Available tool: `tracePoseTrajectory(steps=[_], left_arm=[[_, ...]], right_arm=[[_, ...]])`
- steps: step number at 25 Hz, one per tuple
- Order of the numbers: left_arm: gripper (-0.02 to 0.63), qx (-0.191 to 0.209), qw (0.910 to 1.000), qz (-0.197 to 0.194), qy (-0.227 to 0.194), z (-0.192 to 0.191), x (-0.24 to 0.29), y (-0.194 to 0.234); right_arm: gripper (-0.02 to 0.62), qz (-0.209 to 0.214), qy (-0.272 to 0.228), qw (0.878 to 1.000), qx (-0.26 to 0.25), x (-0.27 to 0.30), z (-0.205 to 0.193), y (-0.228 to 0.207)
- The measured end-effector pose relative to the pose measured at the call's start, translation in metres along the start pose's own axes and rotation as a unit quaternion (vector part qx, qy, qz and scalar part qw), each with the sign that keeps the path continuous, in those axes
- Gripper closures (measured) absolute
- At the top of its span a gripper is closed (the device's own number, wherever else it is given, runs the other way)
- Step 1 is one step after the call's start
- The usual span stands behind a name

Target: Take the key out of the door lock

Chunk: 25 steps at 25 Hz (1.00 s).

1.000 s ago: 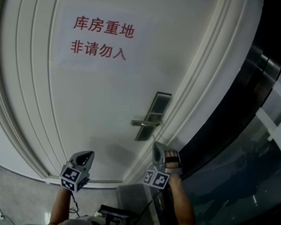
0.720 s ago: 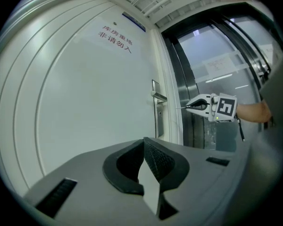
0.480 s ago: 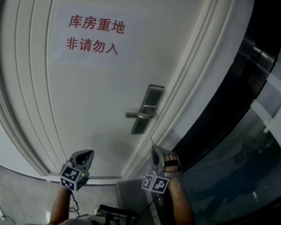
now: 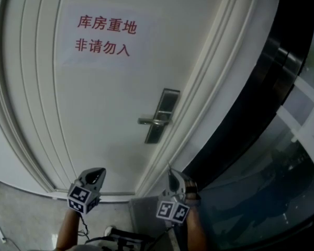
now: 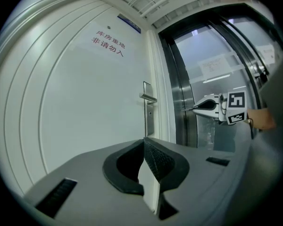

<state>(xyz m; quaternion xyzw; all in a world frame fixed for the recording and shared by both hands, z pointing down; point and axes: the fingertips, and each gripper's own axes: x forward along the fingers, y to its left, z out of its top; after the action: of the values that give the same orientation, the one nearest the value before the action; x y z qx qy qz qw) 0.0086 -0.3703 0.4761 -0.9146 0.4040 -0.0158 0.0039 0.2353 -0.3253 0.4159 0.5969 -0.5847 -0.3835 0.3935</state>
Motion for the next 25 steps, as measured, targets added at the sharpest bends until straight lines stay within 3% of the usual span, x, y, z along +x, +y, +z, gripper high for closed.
tracePoseTrajectory(steps=[5,13,20,25], left_arm=[[0.597,0.002,1.0,0.005,-0.003,0.001,-0.01,-0.006],[0.598,0.006,0.9999,0.008,-0.003,0.001,-0.024,-0.019],[0.597,0.009,0.9999,0.007,-0.002,-0.001,-0.03,-0.026],[0.597,0.01,0.9999,0.006,-0.004,0.001,-0.033,-0.03]], right_arm=[[0.574,0.007,0.008,0.995,0.098,-0.018,-0.008,0.008],[0.574,0.025,0.011,0.974,0.224,-0.041,-0.016,0.028],[0.575,0.025,0.002,0.94,0.341,-0.056,-0.013,0.034],[0.575,0.032,-0.001,0.919,0.394,-0.061,-0.01,0.034]])
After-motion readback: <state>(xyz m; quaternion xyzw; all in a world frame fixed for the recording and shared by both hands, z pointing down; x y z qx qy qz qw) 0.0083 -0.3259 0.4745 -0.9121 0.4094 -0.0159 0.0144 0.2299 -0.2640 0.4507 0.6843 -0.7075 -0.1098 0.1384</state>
